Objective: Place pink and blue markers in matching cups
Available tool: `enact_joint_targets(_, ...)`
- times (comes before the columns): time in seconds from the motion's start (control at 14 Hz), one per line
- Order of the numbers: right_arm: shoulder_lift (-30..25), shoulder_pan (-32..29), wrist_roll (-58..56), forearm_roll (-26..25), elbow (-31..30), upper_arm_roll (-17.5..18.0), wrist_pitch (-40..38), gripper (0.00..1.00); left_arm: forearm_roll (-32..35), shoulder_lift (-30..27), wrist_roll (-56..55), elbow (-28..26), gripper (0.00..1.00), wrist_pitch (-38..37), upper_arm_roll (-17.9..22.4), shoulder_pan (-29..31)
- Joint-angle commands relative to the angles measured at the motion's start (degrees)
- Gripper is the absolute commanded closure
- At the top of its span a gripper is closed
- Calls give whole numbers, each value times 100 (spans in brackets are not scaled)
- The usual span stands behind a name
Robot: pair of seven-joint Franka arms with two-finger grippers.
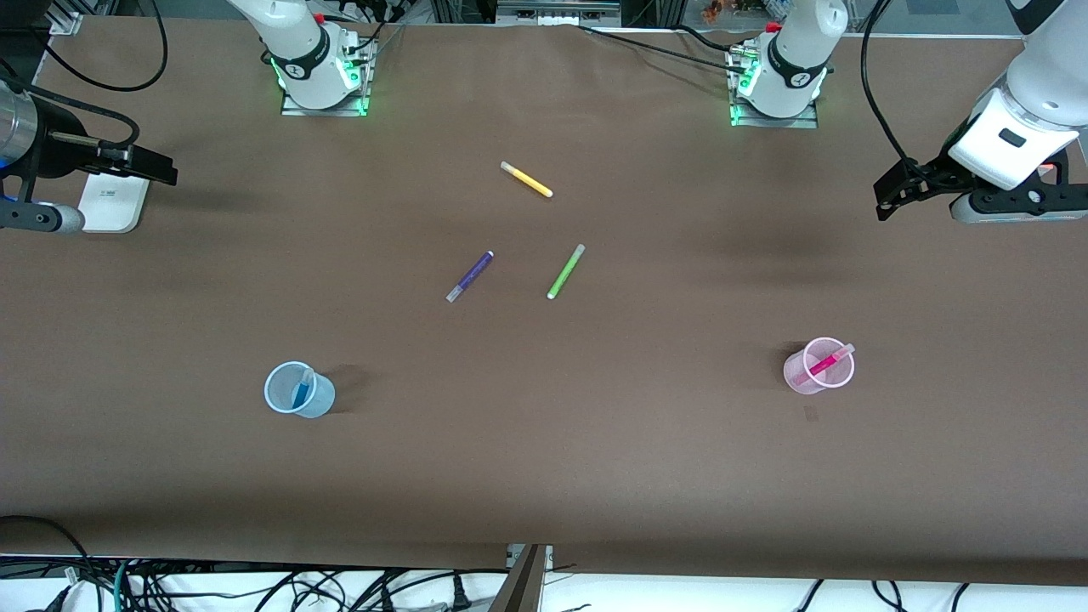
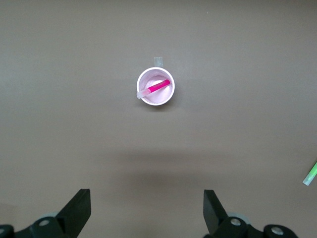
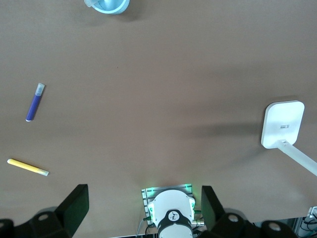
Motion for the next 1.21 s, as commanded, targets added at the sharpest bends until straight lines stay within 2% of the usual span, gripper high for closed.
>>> enact_joint_targets(0.0, -779, -20, -113, -54, -1066, 27, 615, 0, 111, 11, 278, 95, 0, -97, 47, -1)
enact_joint_targets(0.14, -1245, -28, -157, -54, -1673, 27, 1038, 0, 111, 74, 323, 201, 0, -254, 47, -1)
enact_joint_targets(0.21, -1343, -20, -165, -54, -1763, 27, 1092, 0, 111, 74, 332, 201, 0, -264, 47, -1)
enact_joint_targets(0.5, -1335, 182, -209, -54, -1746, 35, 1031, 0, 120, 74, 332, 237, 0, -273, 38, -1)
enact_joint_targets(0.86, -1273, 183, -745, -54, -1737, -8, 1189, 0, 102, 65, 341, 245, 0, -369, 47, -1)
enact_joint_targets(1.14, -1273, 183, -702, -63, -1711, -17, 1198, 0, 102, 74, 332, 245, 0, -361, 47, -1)
